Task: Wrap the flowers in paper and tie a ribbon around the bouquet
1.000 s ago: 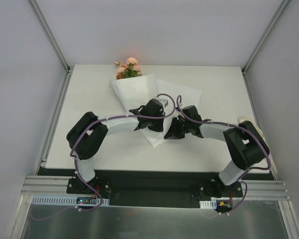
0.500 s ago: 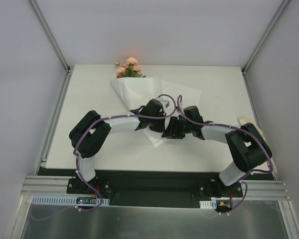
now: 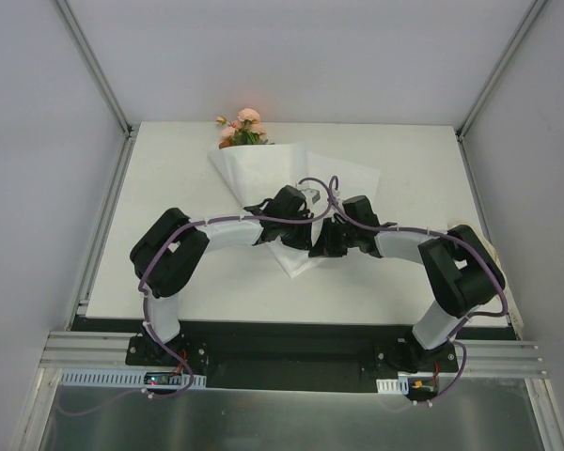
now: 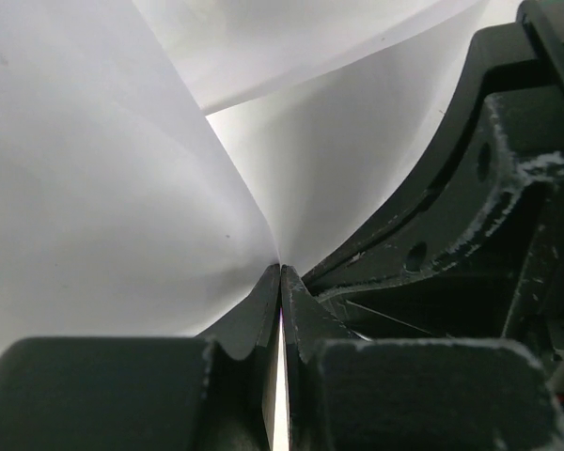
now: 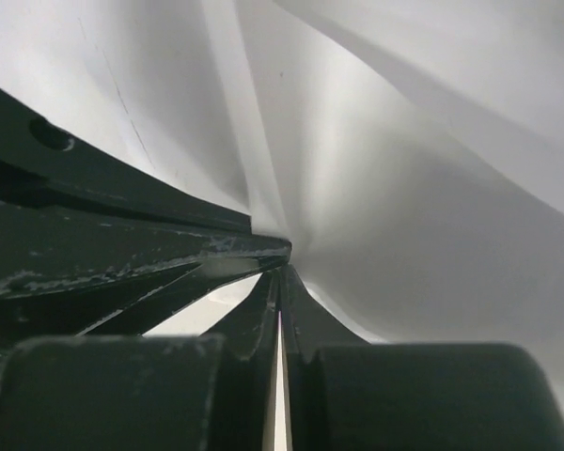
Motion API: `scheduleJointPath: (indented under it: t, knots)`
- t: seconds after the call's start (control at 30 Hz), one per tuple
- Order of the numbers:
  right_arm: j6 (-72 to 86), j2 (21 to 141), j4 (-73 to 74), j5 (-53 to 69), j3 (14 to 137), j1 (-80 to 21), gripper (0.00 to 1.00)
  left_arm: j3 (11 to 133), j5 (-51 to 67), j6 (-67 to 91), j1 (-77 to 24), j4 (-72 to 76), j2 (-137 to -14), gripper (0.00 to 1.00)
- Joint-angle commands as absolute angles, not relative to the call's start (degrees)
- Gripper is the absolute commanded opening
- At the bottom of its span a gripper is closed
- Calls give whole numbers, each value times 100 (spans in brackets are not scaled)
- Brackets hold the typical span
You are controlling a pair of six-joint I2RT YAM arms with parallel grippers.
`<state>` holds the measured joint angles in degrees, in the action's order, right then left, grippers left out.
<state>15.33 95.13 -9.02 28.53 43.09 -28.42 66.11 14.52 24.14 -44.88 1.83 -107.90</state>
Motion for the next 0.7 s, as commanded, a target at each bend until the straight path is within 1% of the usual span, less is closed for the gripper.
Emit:
scheduleJointPath:
  t: [0.0,0.03,0.1,0.13,0.17,0.2,0.27,0.3,0.37,0.4,0.5,0.53,0.67]
  knots:
    - [1529,9668,-888,2463,4395,-2830,1,6627,1915,2268,-4386,316,-10732,0]
    - [1573,9642,-896,2365,4299,-2830,1,6610,1986,2285,-4334,308,-10662,0]
    - [1669,9642,-888,2163,4245,-2821,1,6539,2318,2399,-4089,299,-10547,12]
    - [1713,9650,-870,2110,4219,-2821,1,6435,2416,2469,-3983,290,-10364,22]
    - [1740,9659,-861,2075,4210,-2821,1,6338,2582,2713,-3834,447,-10241,35]
    - [1810,9659,-853,2031,4193,-2821,1,6215,2758,2820,-3719,579,-10100,40]
    - [1846,9685,-861,2021,4166,-2821,1,5925,2847,2961,-3394,720,-9661,54]
    - [1863,9694,-870,2013,4157,-2821,1,5837,2874,2979,-3297,843,-9494,56]
    - [1890,9686,-870,2013,4157,-2830,1,5573,2892,3093,-2989,992,-9089,56]
    - [1898,9686,-879,2013,4149,-2830,1,5450,2909,3172,-2858,1132,-8983,52]
    - [1934,9677,-888,2030,4166,-2830,1,4914,3146,3769,-2365,2098,-8859,36]
    - [1925,9677,-888,2039,4175,-2821,1,4774,3242,3927,-2277,2562,-9025,24]
    - [1916,9668,-888,2083,4201,-2830,1,4737,3743,4718,-1987,3786,-9772,10]
